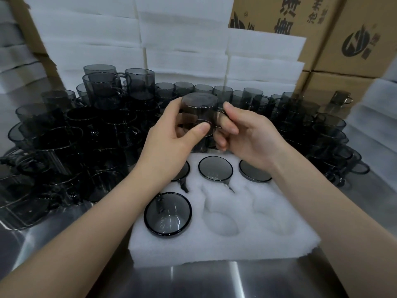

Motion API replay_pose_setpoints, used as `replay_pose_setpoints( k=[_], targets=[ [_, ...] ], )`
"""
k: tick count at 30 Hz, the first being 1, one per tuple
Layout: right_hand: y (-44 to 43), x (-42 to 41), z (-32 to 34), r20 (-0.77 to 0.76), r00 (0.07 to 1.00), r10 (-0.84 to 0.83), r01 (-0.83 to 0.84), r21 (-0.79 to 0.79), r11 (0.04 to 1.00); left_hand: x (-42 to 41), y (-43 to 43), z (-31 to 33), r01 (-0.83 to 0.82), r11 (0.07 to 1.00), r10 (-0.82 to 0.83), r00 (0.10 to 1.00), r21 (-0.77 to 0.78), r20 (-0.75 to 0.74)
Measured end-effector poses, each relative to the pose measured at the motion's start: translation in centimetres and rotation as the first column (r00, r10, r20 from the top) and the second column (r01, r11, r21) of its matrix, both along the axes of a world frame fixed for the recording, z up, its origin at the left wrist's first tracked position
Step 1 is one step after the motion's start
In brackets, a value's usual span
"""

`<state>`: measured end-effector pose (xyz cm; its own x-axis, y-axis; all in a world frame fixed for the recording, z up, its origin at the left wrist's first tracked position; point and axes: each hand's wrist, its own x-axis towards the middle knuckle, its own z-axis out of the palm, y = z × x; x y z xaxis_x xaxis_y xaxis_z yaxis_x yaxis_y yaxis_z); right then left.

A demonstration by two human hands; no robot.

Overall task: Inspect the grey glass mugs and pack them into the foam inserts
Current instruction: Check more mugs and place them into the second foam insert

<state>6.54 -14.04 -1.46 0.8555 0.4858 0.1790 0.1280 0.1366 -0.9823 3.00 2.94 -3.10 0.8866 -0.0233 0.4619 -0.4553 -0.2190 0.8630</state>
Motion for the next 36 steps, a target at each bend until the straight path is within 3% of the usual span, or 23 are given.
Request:
replay_pose_setpoints(
  k=[8,13,24,30,36],
  targets=[
    [0.64,0.26,-0.30,0.054,0.991,-0.120,0.125,-0.103,0.987,0.20,0.12,-0.09,-0.028,1.000,0.027,0.998,0.012,0.051],
    [0.63,-0.08,-0.09,0.032,0.987,-0.160,0.160,0.008,0.987,0.18,0.04,-0.24,-0.073,0.997,0.072,0.997,0.020,0.024],
    [0.03,-0.40,0.28,-0.017,1.000,0.020,-0.018,0.138,0.990,0.08,0.08,0.11,0.009,0.996,-0.014,0.998,-0.087,-0.063],
    [0.11,-0.50,0.43,-0.016,1.000,0.013,-0.011,0.155,0.988,0.02,0.30,0.03,0.090,0.991,-0.097,0.992,-0.098,-0.076],
    [-0.13,0.04,0.23,-0.083,0.995,-0.050,0.064,0.176,0.982,0.22,0.30,-0.08,0.041,0.991,-0.045,0.999,-0.127,-0.025]
  ],
)
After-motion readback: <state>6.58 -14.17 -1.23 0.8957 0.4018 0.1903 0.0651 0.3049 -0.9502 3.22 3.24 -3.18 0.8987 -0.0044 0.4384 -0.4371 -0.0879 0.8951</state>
